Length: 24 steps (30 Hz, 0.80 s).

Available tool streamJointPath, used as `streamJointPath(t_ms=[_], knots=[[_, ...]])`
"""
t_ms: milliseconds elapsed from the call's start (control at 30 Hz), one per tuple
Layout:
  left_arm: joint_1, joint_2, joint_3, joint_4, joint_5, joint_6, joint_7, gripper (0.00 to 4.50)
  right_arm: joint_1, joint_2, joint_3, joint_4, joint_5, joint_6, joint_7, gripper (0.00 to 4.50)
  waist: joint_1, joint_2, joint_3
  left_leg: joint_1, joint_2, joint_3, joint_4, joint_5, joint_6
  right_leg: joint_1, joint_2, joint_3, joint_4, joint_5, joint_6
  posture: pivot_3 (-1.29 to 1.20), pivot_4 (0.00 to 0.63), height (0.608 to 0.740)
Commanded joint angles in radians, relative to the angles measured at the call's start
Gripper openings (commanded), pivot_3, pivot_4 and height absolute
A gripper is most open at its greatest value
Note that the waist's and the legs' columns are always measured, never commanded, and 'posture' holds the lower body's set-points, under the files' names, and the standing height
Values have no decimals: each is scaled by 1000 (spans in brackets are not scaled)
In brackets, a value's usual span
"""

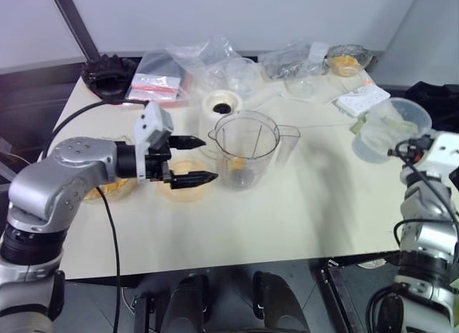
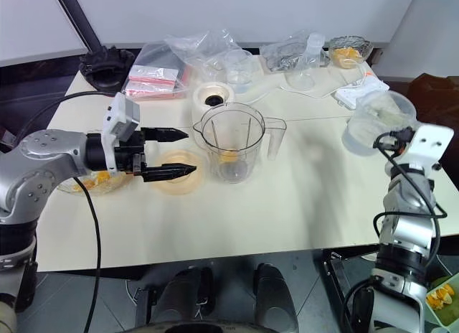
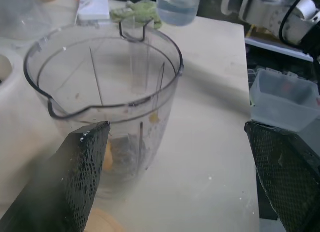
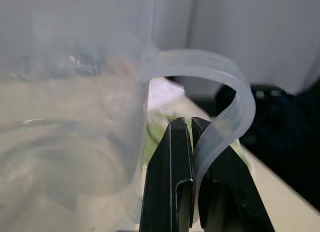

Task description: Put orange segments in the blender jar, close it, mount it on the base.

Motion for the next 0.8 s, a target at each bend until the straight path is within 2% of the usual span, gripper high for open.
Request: streamJointPath(t_ms=[33, 367, 700, 733, 767, 800], knots=[[-2, 9, 18, -18, -3, -7, 1, 4500, -6, -17, -14, 59, -12, -115, -20, 20, 0, 0, 0, 0, 0, 0, 0, 0, 0, 0, 0, 0, 0, 0, 0, 0, 150, 740], [5, 5, 2, -5, 18, -16, 11, 4500, -100, -31, 30, 473, -30, -311, -28, 20, -6, 0, 0, 1, 0, 0, 0, 0, 0, 0, 0, 1, 0, 0, 0, 0, 150, 740], [24, 2, 1, -5, 41, -20, 20, 4500, -138, -26, 55, 631, -11, -374, -13, 20, -25, -1, 0, 6, 0, -1, 0, 0, 0, 7, 0, 1, -1, 0, 0, 0, 150, 740], [27, 2, 1, -7, 44, -21, 20, 4500, -138, -28, 57, 639, -10, -378, -12, 667, -25, -1, 0, 7, 0, -1, 0, 0, 0, 7, 0, 1, -1, 0, 0, 0, 150, 740], [28, 2, 1, -8, 46, -21, 21, 4500, -138, -29, 58, 645, -9, -381, -11, 897, -26, -1, 0, 7, 0, -1, 0, 0, 0, 8, 0, 1, -1, 0, 0, 0, 150, 740], [30, 1, 1, -9, 47, -21, 22, 4500, -138, -30, 59, 650, -9, -382, -13, 1471, -26, -1, 0, 8, 0, -1, 0, 0, 0, 8, 0, 1, -1, 0, 0, 0, 150, 740]])
